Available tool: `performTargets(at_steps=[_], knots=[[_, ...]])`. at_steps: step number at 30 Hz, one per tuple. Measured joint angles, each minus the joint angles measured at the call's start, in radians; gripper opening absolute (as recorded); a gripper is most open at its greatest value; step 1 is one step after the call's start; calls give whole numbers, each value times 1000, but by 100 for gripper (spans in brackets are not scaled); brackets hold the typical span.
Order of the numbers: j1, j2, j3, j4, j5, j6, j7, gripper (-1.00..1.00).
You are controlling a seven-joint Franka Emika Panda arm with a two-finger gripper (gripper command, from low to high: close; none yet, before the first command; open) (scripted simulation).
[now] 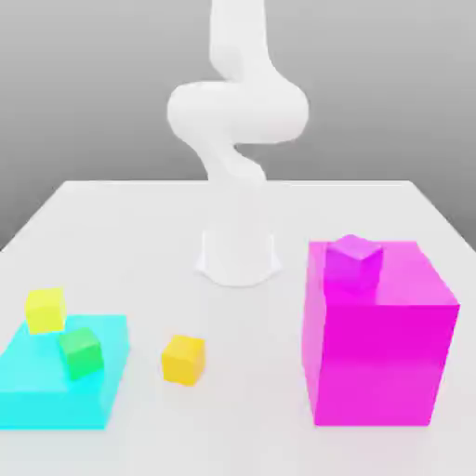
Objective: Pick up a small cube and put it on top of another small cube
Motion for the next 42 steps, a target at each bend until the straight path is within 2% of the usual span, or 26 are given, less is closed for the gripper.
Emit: performTargets(at_steps=[18,30,32,34,37,38,40,41,42], knots=[[100,356,-263,-339,-162,293,-687,0],[162,601,-448,-565,-174,495,-1213,0],[178,646,-473,-600,-146,531,-1316,0],[211,714,-467,-606,-28,585,-1427,0],[83,828,-276,-588,230,668,-1617,0],[21,865,-198,-579,293,696,-1664,0],[-106,936,-57,-564,355,755,-1712,0],[-152,969,-8,-558,370,783,-1724,-100],[-152,969,-8,-558,370,783,-1724,-100]])
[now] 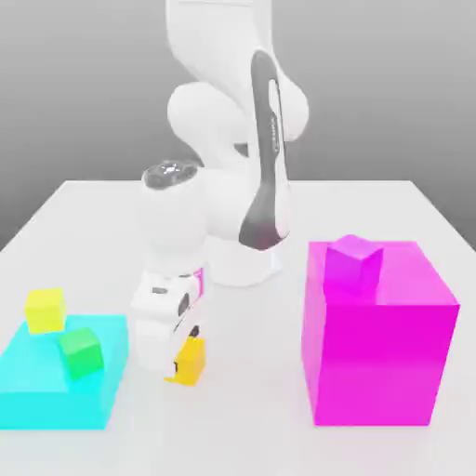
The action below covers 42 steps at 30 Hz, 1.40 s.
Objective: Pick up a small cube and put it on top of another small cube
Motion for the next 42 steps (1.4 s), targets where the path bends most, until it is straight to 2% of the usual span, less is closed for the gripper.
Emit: performTargets(at_steps=[5,7,9,11,14,16,37,42], knots=[[-25,16,25,3,5,12,-5,-100],[7,-16,-10,-4,-12,-15,9,-100],[70,-79,-93,-18,-89,-65,66,-100],[89,-150,-147,-34,-217,-118,159,-100],[41,-260,-144,-55,-359,-206,260,-100],[23,-299,-141,-40,-389,-256,288,-100],[-111,-394,-226,305,-408,-691,423,-100],[-107,-306,-234,306,-361,-614,395,-100]])
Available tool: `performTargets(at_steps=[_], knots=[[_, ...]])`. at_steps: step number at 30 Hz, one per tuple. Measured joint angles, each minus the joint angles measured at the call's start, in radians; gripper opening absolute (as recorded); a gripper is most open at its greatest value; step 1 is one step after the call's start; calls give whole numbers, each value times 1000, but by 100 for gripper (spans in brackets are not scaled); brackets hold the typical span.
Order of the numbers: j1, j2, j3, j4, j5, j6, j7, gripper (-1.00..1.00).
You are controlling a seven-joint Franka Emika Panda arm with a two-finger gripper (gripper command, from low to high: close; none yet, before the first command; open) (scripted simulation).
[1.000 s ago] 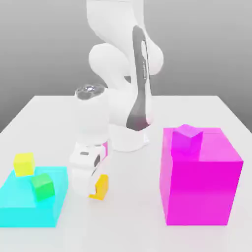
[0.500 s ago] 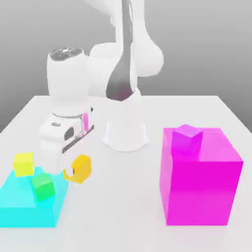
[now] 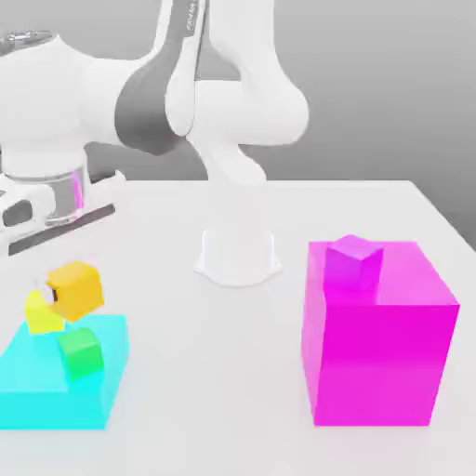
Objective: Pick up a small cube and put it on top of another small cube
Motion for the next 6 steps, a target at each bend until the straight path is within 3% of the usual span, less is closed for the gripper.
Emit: performTargets(at_steps=[2,3,6], knots=[[0,46,-2,-10,15,56,-11,-100],[-3,69,-1,-15,19,83,-15,100],[-5,69,-1,-15,19,83,-15,100]])
